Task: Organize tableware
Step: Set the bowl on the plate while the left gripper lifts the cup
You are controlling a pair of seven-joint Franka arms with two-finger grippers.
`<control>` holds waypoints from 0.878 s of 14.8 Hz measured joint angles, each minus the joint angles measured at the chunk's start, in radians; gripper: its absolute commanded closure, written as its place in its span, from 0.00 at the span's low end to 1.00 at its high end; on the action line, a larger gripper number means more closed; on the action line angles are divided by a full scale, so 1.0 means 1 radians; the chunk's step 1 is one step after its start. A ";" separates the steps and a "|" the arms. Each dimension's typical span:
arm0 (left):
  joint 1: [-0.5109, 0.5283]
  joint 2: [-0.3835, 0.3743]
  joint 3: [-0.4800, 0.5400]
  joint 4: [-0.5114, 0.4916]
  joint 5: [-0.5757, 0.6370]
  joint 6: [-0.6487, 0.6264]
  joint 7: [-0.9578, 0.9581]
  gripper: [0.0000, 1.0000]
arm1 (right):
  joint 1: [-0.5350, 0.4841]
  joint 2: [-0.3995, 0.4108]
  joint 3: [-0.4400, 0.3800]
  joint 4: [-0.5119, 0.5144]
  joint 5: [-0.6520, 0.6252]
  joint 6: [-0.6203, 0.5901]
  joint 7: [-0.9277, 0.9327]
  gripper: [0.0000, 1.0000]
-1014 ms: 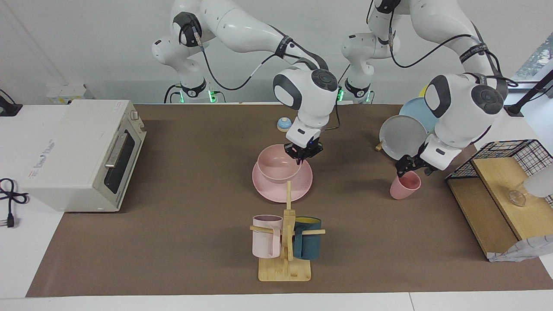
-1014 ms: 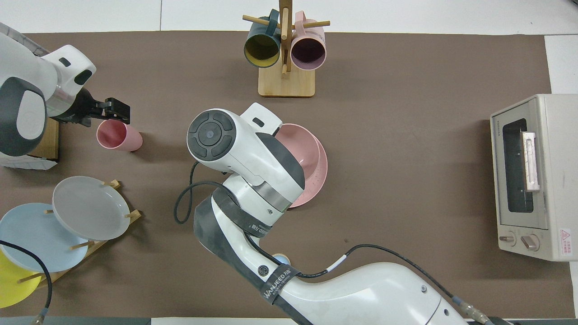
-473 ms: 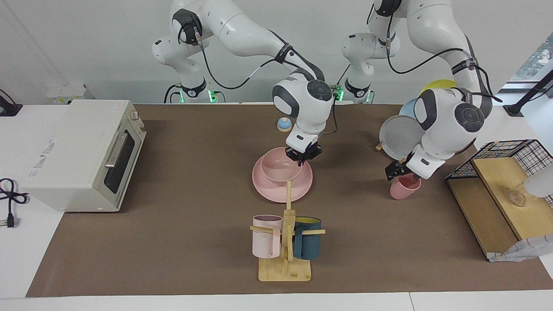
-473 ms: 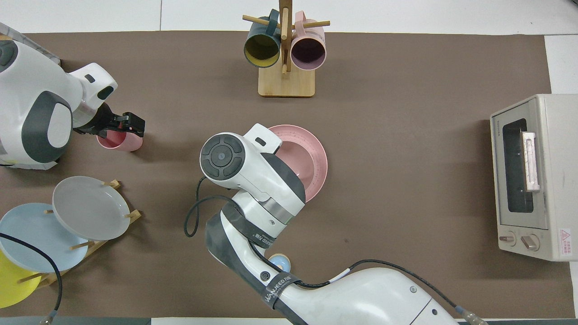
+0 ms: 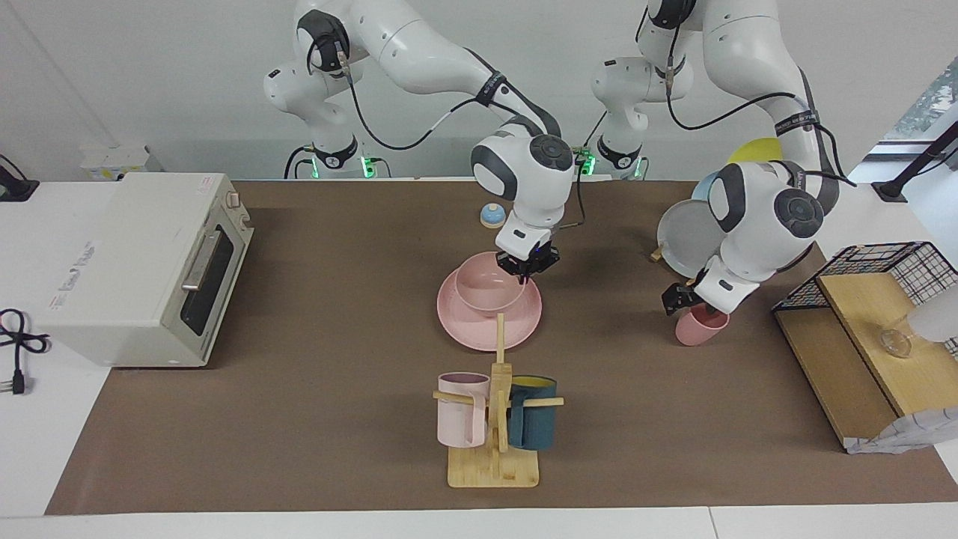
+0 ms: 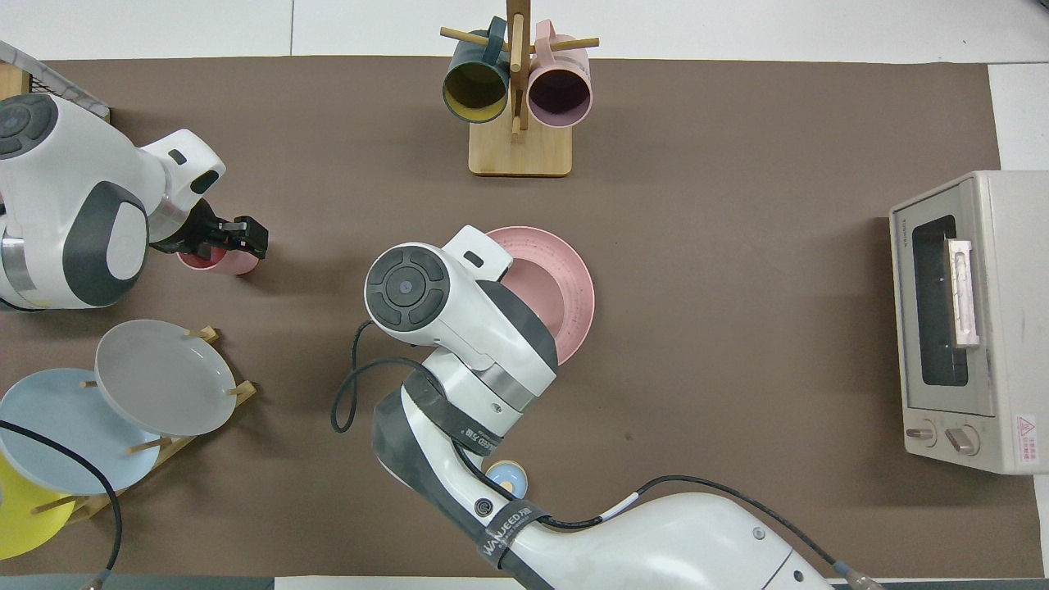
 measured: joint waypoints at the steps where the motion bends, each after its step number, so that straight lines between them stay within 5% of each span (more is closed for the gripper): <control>1: 0.000 0.000 0.000 -0.001 0.000 0.001 0.002 1.00 | -0.004 -0.002 -0.002 0.025 0.000 -0.012 0.000 0.00; 4: 0.000 0.000 0.000 0.000 0.000 0.006 0.007 1.00 | -0.065 -0.055 -0.015 0.078 0.000 -0.072 -0.025 0.00; 8: 0.000 -0.002 -0.001 0.037 -0.005 -0.013 0.009 1.00 | -0.259 -0.240 -0.015 0.075 0.002 -0.363 -0.221 0.00; 13: -0.042 -0.018 -0.014 0.401 -0.086 -0.427 -0.192 1.00 | -0.486 -0.454 -0.020 -0.053 0.021 -0.539 -0.557 0.00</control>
